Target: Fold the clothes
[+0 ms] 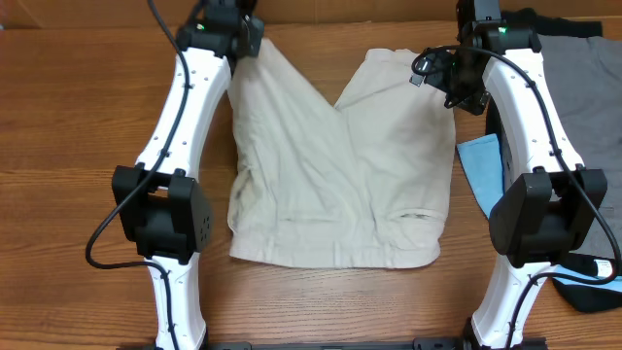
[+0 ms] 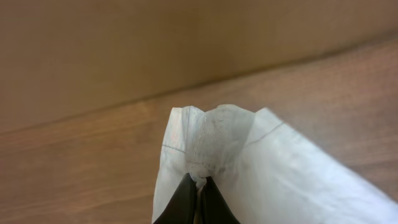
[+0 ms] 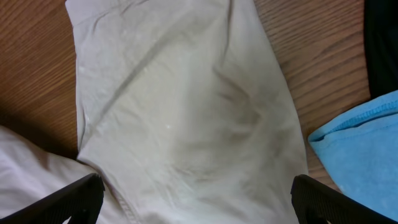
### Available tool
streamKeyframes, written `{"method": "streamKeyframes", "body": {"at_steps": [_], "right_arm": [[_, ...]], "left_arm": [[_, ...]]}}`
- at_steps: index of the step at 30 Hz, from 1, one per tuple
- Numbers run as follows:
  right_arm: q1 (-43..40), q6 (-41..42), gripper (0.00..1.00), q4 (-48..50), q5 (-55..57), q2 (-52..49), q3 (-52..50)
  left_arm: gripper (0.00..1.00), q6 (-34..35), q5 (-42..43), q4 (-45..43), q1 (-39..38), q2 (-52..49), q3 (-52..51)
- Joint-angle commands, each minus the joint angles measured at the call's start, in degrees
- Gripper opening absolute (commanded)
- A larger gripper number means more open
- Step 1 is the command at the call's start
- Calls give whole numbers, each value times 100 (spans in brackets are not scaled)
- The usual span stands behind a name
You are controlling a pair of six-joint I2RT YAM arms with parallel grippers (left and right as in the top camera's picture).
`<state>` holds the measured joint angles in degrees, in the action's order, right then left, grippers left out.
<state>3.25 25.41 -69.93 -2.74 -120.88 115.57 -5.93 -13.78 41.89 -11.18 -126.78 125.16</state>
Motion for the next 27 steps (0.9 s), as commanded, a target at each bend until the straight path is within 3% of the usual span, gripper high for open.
{"method": "streamKeyframes", "body": {"at_steps": [1,4,5,7,9,10,11,14,21,27], "right_arm": [[-15,-37,100,50,31,42,-24],[-15,-37,100,52,31,42,-24],[-11,-37,100,57,20,42,-24],[-11,-37,100,63,11,42,-24],[-11,-37,100,59,9,42,-24],[-9,-37,100,55,9,42,-24],[-9,-37,100,37,4,42,-24],[-11,-291,100,15,-205,42,-24],[24,-640,99,-109,-898,177,-4],[225,-789,96,-686,-647,949,-4]], "left_arm": [[4,107,-142,-68,319,35,374],[4,129,-125,-72,697,22,343],[11,129,-122,-52,787,2,343],[38,127,-125,-2,970,-39,343],[73,129,-125,70,1158,-94,341],[83,129,-127,103,1233,-98,341],[99,131,-125,162,1351,-98,341],[100,391,-109,509,1537,-15,474],[100,468,1217,2577,1515,466,1484],[100,492,1539,3228,1491,1008,1652]]}}
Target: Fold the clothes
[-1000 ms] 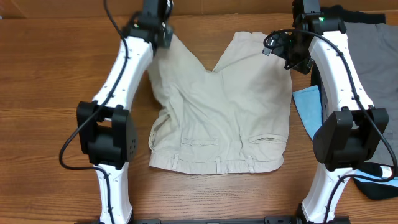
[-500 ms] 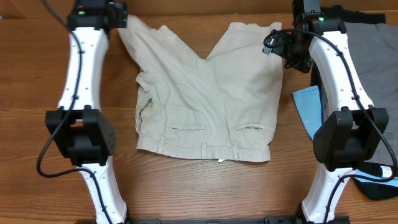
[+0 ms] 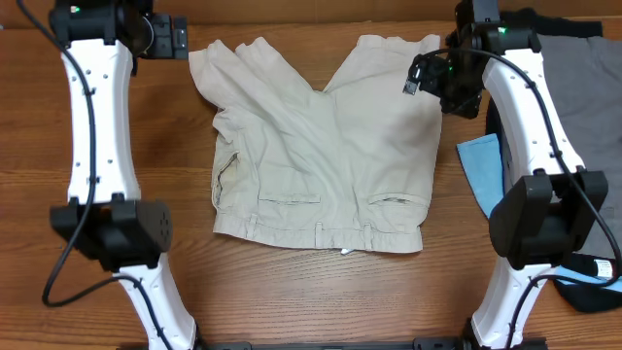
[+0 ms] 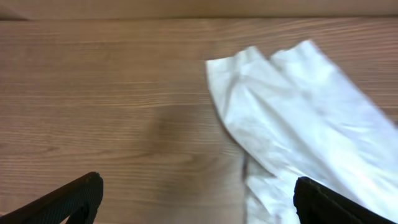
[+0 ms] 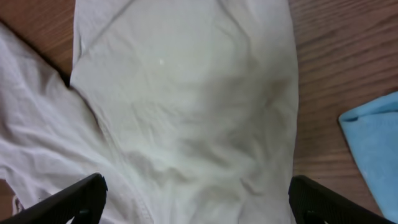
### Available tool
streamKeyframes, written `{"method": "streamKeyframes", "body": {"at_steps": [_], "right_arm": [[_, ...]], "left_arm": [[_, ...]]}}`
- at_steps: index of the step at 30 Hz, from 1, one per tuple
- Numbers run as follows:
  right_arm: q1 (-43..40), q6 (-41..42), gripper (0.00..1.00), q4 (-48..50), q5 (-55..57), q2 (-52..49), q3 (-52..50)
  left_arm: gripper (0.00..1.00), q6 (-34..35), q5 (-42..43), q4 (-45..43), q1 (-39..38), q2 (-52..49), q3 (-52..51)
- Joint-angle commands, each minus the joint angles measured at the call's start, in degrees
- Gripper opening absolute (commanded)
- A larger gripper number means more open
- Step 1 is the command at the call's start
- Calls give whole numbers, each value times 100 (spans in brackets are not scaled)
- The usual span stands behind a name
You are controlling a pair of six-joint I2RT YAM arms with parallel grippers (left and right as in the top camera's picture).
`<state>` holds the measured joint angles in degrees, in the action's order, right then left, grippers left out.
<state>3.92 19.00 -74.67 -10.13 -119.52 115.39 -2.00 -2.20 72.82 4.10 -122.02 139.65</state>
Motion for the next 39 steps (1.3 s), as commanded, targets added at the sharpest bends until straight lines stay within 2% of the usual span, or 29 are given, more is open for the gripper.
{"method": "streamKeyframes", "body": {"at_steps": [1,7,10,13,16,23,28,35,39], "right_arm": [[186,-149,96,-317,184,938,13],[407,-101,97,-1250,365,1823,11],[623,-85,97,-1915,413,1952,9],[933,229,98,-1987,837,1952,-328],[1104,385,99,-1617,837,1952,-1019],[1165,925,99,-50,837,1952,-3366],[1067,903,99,914,590,1950,-4402],[942,826,77,2413,402,1950,-5678],[640,826,47,2756,402,1950,-5921]], "left_arm": [[100,98,380,181,-37,608,203],[100,101,380,457,-37,1010,203],[100,98,374,680,-37,1027,199],[100,98,376,730,-37,999,199],[100,96,374,734,-37,997,199],[100,96,376,730,-37,990,186],[100,96,466,726,-50,927,181],[100,76,551,737,-81,570,181],[100,76,697,734,-114,284,181]]}}
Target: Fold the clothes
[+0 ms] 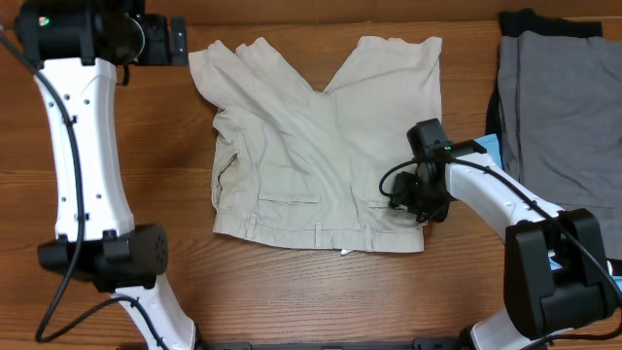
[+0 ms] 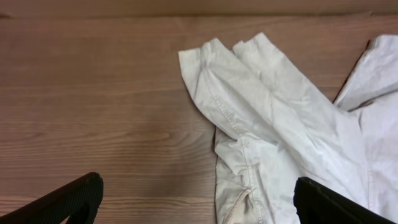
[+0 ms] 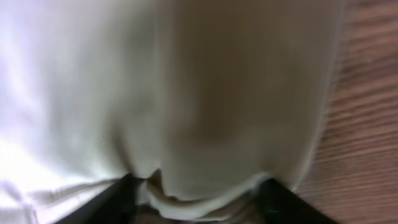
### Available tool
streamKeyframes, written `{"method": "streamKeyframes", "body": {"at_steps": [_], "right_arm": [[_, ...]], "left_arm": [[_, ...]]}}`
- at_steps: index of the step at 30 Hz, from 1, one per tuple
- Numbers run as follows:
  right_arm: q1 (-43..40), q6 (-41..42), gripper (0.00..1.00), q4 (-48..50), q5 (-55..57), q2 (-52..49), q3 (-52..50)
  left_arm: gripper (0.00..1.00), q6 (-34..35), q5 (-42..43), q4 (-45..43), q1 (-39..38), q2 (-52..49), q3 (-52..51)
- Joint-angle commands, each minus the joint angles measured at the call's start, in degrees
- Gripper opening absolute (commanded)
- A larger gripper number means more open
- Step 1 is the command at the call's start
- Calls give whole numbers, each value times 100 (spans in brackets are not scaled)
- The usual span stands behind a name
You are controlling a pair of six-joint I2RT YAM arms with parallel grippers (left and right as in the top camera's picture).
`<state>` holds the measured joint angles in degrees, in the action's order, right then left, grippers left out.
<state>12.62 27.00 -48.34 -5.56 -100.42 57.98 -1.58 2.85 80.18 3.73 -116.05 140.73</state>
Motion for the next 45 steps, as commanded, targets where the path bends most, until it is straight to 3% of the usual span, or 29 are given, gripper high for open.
{"method": "streamKeyframes", "body": {"at_steps": [1,3,5,15,16,17,18,20,24,27,33,38,45], "right_arm": [[-391,24,34,170,-52,39,-219],[-715,-31,17,177,-52,35,-221],[-1025,-63,6,179,-55,35,-221],[-2483,-1071,4,122,-896,35,11],[-2533,-1180,6,74,-1080,35,105],[-2557,-1351,17,-2,-1296,35,229],[-2555,-1569,53,-184,-1569,35,468],[-2498,-1711,63,-470,-1709,35,811],[-2260,-1812,67,-1084,-1703,39,1554],[-2072,-1808,68,-1248,-1703,46,1867],[-1932,-1744,70,-1244,-1700,46,1895],[-1932,-1692,69,-1224,-1703,46,1895],[-1930,-1676,68,-1222,-1705,46,1895]], "left_arm": [[100,35,192,-2,-101,-400,74],[100,31,190,-2,-175,-619,74],[100,-13,192,-7,-258,-791,74],[100,-393,197,-476,-754,-1961,74],[100,-422,205,-560,-772,-2050,74],[100,-444,234,-693,-800,-2184,74],[100,-446,350,-935,-835,-2411,74],[99,-444,470,-1222,-852,-2625,74],[88,-437,472,-1808,-881,-3038,74],[68,-295,468,-2061,-929,-3333,74],[41,-92,378,-2124,-977,-3720,74],[4,400,-413,-2105,-938,-3668,87],[4,789,-1003,-1543,-472,-3095,94]]}}
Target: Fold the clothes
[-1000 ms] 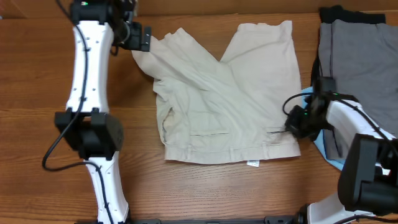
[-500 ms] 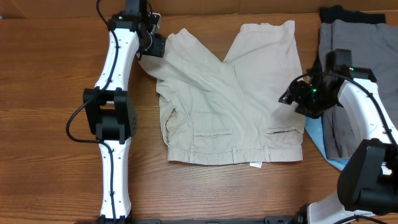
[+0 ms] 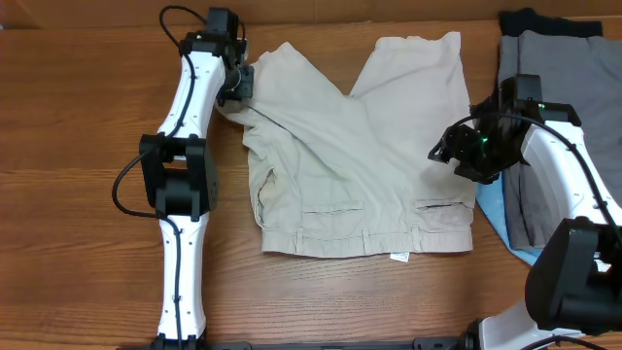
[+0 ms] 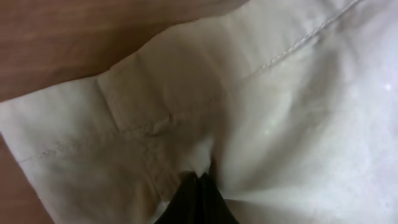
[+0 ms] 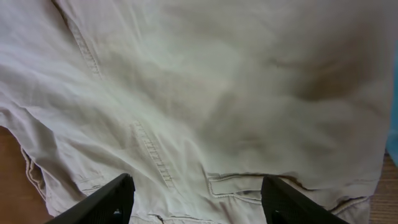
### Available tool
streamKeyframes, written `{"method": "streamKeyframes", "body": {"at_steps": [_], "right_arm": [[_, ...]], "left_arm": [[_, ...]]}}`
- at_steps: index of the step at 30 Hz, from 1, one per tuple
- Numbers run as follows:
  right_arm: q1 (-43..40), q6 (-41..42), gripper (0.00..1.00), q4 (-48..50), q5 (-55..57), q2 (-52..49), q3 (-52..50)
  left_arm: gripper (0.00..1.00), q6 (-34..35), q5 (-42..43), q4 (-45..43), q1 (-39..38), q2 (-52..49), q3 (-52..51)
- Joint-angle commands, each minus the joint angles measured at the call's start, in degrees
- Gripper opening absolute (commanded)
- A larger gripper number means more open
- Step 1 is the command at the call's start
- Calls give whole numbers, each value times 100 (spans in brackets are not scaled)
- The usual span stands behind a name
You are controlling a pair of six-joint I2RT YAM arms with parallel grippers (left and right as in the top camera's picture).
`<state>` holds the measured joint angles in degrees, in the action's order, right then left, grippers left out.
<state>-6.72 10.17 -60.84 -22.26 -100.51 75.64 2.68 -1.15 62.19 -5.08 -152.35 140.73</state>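
Beige shorts (image 3: 360,156) lie flat on the wooden table, waistband toward the front, legs toward the back. My left gripper (image 3: 238,86) is down at the hem of the left leg. In the left wrist view it (image 4: 199,178) is shut on a pinch of that fabric (image 4: 155,124). My right gripper (image 3: 465,154) hovers over the right side of the shorts. It (image 5: 196,186) stands open, with nothing between its fingers, above the back pocket (image 5: 249,183).
A grey garment (image 3: 569,78) lies at the right edge on top of a black one (image 3: 530,17). A light blue cloth (image 3: 496,209) sits just right of the shorts, under my right arm. Bare wood (image 3: 78,194) lies to the left.
The shorts now lie further right. My left gripper, which was open over bare wood at the far left, is shut on the left leg's hem. My right gripper was low at the waistband and is now open above the right side.
My left gripper first held the left leg's hem while the right hung open over the right leg. Then the left was open off to the left and the shorts lay spread. Then the right was down at the waistband's right corner. Now the shorts sit further right and the left grips the hem again.
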Motion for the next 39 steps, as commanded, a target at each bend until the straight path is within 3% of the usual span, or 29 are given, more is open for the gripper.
{"method": "streamKeyframes", "body": {"at_steps": [1,9,11,12,14,17,22,27,34,39], "right_arm": [[13,9,68,31,-35,55,129],[717,103,68,160,85,52,127],[999,334,68,247,291,52,127],[1250,509,69,313,396,52,127],[1521,671,69,328,422,52,127],[1945,820,69,321,424,52,127],[2782,1215,69,245,772,-199,120],[3025,1263,68,334,824,-704,-70],[2258,1180,68,809,1134,-1154,-516],[1423,680,68,883,1130,-1499,-544]], "left_arm": [[4,450,-739,446,575,704,94],[4,507,-933,1563,1912,1554,94],[17,505,-723,1698,2142,1637,94],[41,503,-435,1845,2317,1687,94],[61,459,-129,2004,2428,1716,94],[71,101,122,2221,2430,1742,96],[73,-195,656,2269,2070,2225,223],[80,-588,1329,1622,1447,3110,306],[96,-1974,1322,1128,166,3318,295],[100,-2223,1303,737,-391,3185,295]]}}
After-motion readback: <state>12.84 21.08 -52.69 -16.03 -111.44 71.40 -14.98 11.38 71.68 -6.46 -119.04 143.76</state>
